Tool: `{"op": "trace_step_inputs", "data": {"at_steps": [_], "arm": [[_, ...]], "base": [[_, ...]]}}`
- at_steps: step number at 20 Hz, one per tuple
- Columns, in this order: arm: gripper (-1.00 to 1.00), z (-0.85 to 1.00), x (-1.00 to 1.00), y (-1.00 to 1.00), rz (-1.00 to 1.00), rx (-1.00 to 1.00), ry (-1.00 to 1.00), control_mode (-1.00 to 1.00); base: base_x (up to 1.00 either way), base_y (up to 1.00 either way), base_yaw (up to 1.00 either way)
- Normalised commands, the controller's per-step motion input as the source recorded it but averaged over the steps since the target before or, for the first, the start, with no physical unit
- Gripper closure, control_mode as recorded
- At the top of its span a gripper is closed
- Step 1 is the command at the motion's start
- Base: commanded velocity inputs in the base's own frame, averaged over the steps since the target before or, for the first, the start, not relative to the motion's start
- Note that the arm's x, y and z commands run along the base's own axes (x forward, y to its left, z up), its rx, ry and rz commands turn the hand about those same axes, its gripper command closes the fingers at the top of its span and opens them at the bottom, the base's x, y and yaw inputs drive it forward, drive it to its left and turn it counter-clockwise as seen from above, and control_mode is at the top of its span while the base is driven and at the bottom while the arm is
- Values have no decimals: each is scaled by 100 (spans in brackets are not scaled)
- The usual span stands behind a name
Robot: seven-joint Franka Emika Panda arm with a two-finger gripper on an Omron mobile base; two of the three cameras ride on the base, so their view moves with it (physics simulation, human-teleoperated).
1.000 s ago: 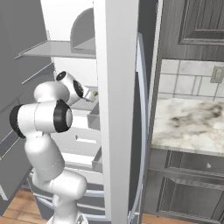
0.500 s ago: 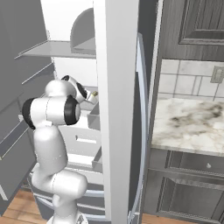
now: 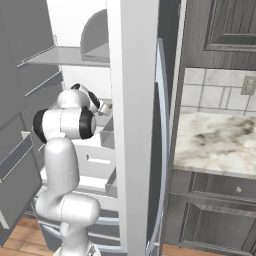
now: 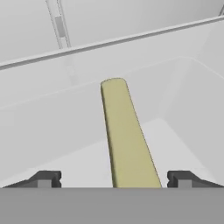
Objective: Move the pork loin and butter stick from the second highest shelf to the top shelf to make space. Then, place the pitcher from the counter on the cleared second highest shelf.
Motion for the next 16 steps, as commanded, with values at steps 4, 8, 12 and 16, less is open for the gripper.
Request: {"op": "trace_step_inputs", "data": {"at_steps": [4,8,12,16], "arm": [[100,-33,29,0,-1,0,0,-100],[100,-43,9,0,0,0,0,-100],[100,-1,4,1,0,0,-3,-100],[100,-16,-27,0,-2,0,-5,-100]], "base": [[0,0,0],[0,0,0],[0,0,0],[0,0,0]]}}
